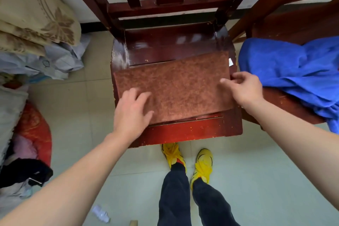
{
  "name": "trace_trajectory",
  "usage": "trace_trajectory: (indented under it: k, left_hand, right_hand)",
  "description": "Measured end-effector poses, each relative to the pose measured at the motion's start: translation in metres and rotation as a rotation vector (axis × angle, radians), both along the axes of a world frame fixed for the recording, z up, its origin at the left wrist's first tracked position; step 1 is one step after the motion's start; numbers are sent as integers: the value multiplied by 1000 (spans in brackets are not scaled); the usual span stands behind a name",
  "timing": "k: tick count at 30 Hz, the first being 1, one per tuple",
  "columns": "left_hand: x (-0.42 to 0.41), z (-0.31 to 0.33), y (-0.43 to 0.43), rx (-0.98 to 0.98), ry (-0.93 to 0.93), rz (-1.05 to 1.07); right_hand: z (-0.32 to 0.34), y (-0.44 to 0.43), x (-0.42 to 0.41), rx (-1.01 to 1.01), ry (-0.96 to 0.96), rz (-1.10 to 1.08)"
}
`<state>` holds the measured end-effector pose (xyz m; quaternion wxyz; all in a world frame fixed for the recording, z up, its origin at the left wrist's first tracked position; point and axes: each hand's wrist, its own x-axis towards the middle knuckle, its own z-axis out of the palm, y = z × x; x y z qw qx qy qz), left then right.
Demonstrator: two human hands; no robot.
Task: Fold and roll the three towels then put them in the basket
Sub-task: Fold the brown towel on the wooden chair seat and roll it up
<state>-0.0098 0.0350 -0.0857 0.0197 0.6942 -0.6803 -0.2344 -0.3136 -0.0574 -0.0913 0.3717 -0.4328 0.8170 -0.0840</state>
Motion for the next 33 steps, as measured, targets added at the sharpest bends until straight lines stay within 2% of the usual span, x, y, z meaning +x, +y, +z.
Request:
trace_trajectory:
  k: [1, 3, 4, 8, 13, 18, 26, 33]
  left_hand:
    - [-2, -4, -11, 27, -72, -175]
    - [-3, -16, -33, 158, -224, -308]
    - [0, -21, -41, 215, -266, -309]
    - [6, -31, -56, 265, -330, -351]
    - [-10, -23, -54, 261, -262, -331]
    - [26, 6, -32, 48, -144, -54]
    - [100, 27, 18, 101, 100, 551]
    - [113, 20, 39, 82, 190, 695]
  right_hand:
    - [-4, -3, 9, 38, 33, 82]
    - [-12, -9, 21, 130, 96, 163]
    - [-15, -11, 22, 172, 58, 129]
    - [-5, -20, 5, 293, -334, -148]
    - [40, -26, -13, 154, -390, -85]
    - [78, -16, 35, 60, -524, 125]
    - [45, 27, 165, 10, -311, 536]
    - [3, 47, 225, 150, -256, 603]
